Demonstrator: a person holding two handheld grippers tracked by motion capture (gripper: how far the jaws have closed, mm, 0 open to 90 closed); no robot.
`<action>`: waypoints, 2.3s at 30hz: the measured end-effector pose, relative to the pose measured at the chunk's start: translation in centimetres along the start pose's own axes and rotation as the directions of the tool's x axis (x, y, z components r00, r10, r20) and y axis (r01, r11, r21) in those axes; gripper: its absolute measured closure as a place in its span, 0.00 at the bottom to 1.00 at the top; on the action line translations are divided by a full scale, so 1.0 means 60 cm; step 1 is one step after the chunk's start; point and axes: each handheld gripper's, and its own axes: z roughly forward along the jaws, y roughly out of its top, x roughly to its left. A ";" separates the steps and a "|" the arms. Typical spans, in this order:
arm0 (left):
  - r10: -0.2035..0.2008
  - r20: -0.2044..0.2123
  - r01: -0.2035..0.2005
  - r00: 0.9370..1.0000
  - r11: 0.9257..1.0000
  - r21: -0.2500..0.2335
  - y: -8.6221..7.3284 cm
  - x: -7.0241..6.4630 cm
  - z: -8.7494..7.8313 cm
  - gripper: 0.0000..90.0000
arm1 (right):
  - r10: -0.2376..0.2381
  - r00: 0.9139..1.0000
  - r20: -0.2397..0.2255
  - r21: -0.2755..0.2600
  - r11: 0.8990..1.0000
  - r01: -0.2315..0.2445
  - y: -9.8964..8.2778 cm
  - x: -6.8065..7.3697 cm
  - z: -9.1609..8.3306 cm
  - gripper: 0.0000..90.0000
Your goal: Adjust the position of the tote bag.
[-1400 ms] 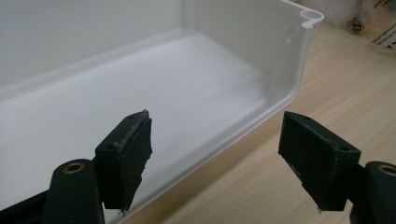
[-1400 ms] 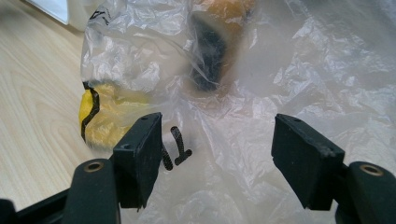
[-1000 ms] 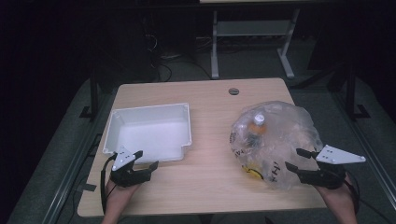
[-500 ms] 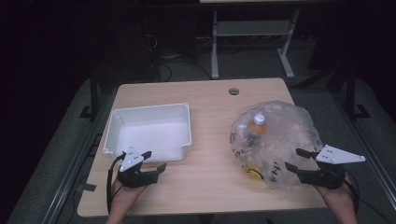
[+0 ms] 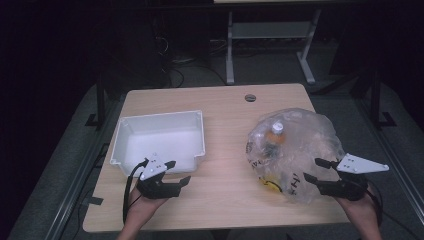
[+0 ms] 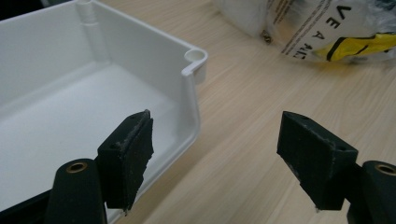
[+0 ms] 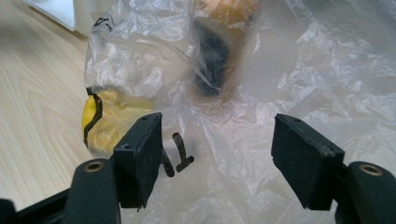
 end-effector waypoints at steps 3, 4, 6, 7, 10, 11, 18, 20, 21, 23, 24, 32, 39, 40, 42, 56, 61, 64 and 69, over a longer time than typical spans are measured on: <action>0.015 0.016 -0.015 1.000 1.000 0.000 0.016 -0.007 0.007 0.29 | -0.002 1.000 -0.008 0.003 1.000 0.002 0.000 0.001 0.002 0.37; 0.015 0.016 -0.015 1.000 1.000 0.000 0.016 -0.007 0.007 0.29 | -0.002 1.000 -0.008 0.003 1.000 0.002 0.000 0.001 0.002 0.37; 0.018 0.033 -0.018 0.999 1.000 0.000 0.027 -0.010 0.015 0.29 | 0.000 1.000 -0.015 0.000 1.000 0.000 -0.001 0.000 0.001 0.37; 0.018 0.033 -0.018 0.999 1.000 0.000 0.027 -0.010 0.015 0.29 | 0.001 1.000 -0.015 0.000 1.000 -0.001 -0.001 -0.001 0.000 0.37; 0.026 0.054 -0.027 0.998 1.000 0.006 0.040 -0.017 0.028 0.29 | 0.003 1.000 -0.013 -0.006 1.000 -0.003 0.000 -0.001 -0.002 0.37; 0.030 0.063 -0.030 0.998 1.000 0.008 0.044 -0.020 0.033 0.29 | 0.004 1.000 -0.014 -0.010 1.000 -0.004 0.000 -0.001 -0.002 0.37; 0.074 0.105 -0.075 0.992 0.997 0.013 0.075 -0.043 0.058 0.29 | 0.004 1.000 -0.017 -0.004 1.000 -0.004 -0.001 -0.001 -0.001 0.37; 0.081 0.119 -0.083 0.990 0.996 0.014 0.085 -0.050 0.068 0.29 | 0.006 1.000 -0.016 -0.005 1.000 -0.006 -0.001 -0.002 -0.002 0.37; 0.085 0.126 -0.087 0.988 0.996 0.014 0.089 -0.051 0.072 0.29 | 0.008 1.000 -0.015 -0.007 1.000 -0.008 -0.001 -0.001 -0.003 0.37; 0.089 0.134 -0.092 0.987 0.996 0.017 0.095 -0.055 0.079 0.29 | 0.009 1.000 -0.013 -0.012 1.000 -0.009 -0.001 -0.001 -0.006 0.37; 0.089 0.134 -0.092 0.987 0.996 0.017 0.095 -0.055 0.079 0.29 | 0.010 1.000 -0.013 -0.013 1.000 -0.010 -0.001 -0.002 -0.006 0.37; 0.096 0.160 -0.102 0.982 0.994 0.029 0.113 -0.066 0.106 0.30 | 0.014 1.000 -0.012 -0.006 1.000 -0.014 -0.003 -0.002 -0.006 0.37; 0.096 0.193 -0.105 0.977 0.994 0.036 0.127 -0.073 0.131 0.32 | 0.017 1.000 -0.013 -0.013 1.000 -0.017 -0.003 -0.002 -0.007 0.37; 0.097 0.196 -0.107 0.976 0.994 0.039 0.129 -0.074 0.133 0.33 | 0.016 1.000 -0.013 -0.012 1.000 -0.016 -0.003 -0.002 -0.007 0.37; 0.100 0.203 -0.110 0.974 0.993 0.041 0.133 -0.077 0.140 0.33 | 0.015 1.000 -0.013 -0.011 1.000 -0.015 -0.003 -0.001 -0.007 0.37; 0.115 0.235 -0.128 0.965 0.991 0.042 0.173 -0.097 0.187 0.36 | 0.019 1.000 -0.018 -0.009 1.000 -0.020 -0.006 0.001 -0.007 0.37; 0.108 0.244 -0.127 0.964 0.990 0.061 0.191 -0.103 0.213 0.36 | 0.022 1.000 -0.014 -0.012 1.000 -0.022 -0.008 0.000 -0.010 0.37; 0.103 0.246 -0.124 0.964 0.990 0.068 0.195 -0.105 0.221 0.37 | 0.023 1.000 -0.013 -0.012 1.000 -0.023 -0.007 0.000 -0.009 0.37; 0.094 0.245 -0.118 0.965 0.989 0.084 0.203 -0.107 0.238 0.41 | 0.017 1.000 -0.014 -0.007 1.000 -0.017 -0.008 0.001 -0.008 0.37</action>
